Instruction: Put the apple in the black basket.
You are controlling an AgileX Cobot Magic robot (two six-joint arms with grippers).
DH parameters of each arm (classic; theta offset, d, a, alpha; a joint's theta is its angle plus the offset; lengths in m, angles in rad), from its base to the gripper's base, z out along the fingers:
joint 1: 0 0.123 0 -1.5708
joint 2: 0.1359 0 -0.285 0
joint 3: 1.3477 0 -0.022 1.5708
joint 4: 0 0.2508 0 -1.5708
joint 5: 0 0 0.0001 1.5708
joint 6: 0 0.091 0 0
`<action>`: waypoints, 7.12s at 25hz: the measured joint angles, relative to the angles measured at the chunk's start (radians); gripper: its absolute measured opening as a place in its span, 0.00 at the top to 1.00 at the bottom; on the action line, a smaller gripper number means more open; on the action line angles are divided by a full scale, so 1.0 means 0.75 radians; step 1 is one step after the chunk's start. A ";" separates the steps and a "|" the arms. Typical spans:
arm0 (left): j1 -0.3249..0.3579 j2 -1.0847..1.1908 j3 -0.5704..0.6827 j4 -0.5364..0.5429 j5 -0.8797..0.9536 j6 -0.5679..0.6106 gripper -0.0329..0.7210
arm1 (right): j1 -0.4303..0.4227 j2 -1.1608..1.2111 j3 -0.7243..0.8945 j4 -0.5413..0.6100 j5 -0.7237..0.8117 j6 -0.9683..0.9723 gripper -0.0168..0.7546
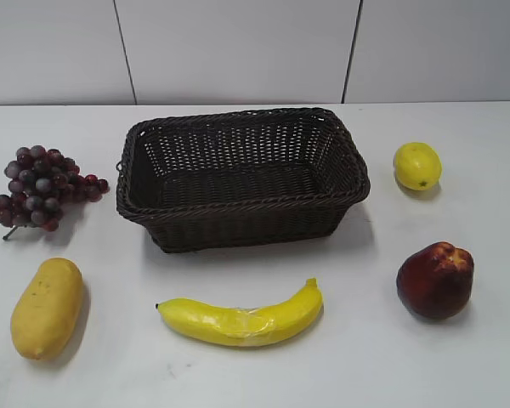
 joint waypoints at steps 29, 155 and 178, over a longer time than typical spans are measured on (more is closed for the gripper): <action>0.000 0.000 0.000 0.000 0.000 0.000 0.65 | 0.000 0.207 -0.016 0.015 -0.423 0.000 0.24; 0.000 0.000 0.000 0.000 0.000 0.000 0.65 | 0.169 1.819 -1.363 -0.056 0.213 0.029 0.20; 0.000 0.000 0.000 0.000 0.000 0.000 0.64 | 0.169 0.071 -0.033 -0.013 0.032 0.076 0.21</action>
